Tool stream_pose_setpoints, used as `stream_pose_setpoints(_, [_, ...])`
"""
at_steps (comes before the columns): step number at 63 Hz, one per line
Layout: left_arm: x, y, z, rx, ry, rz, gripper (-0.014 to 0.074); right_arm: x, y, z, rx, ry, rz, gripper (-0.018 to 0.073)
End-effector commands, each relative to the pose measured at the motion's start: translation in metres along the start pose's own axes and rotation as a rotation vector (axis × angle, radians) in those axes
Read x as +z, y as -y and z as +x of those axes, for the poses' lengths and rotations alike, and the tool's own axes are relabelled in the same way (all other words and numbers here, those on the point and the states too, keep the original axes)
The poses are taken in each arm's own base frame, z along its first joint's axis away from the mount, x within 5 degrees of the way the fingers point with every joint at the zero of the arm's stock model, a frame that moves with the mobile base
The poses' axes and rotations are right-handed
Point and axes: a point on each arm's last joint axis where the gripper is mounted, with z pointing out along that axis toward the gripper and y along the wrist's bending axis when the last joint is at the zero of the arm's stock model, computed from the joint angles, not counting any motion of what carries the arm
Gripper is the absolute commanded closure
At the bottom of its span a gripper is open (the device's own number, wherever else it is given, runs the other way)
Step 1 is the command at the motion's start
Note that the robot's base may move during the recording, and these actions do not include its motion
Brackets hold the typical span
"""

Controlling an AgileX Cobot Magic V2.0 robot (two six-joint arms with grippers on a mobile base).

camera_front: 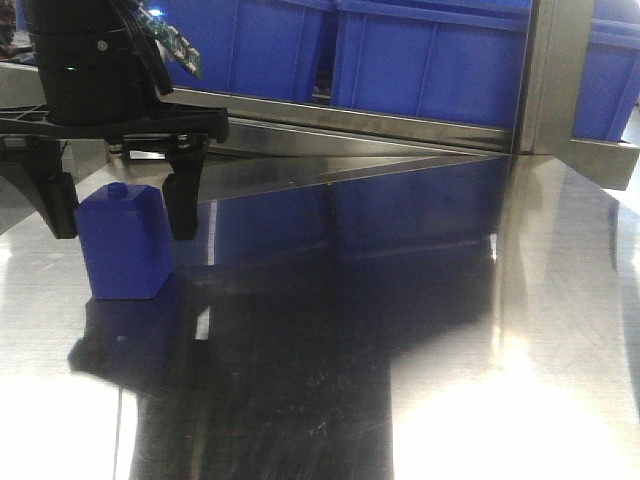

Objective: Pick and sort blue part to right shelf
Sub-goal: 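Lower the left gripper around the blue part and close it, then lift the blue part with the left gripper off the table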

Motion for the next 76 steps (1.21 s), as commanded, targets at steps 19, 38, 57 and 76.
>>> stream_pose_setpoints(19, [-0.024,-0.001,-0.001,-0.017,0.068,0.038,0.0213,-0.002,-0.001,-0.018,-0.012,0.119,0.002,0.0278])
stream_pose_setpoints(38, [-0.024,-0.001,0.0,-0.015,0.06,0.034,0.0228,-0.002,-0.001,-0.018,-0.012,0.119,0.002,0.0278])
stream_pose_setpoints(57, [-0.082,-0.012,0.014,0.218,0.208,0.105,0.0228,-0.002,-0.001,-0.018,-0.012,0.119,0.002,0.0278])
stream_pose_setpoints(76, [-0.12,-0.045,0.035,0.359,0.545,0.203,0.0228,-0.002,-0.001,-0.018,-0.012,0.119,0.002,0.0278])
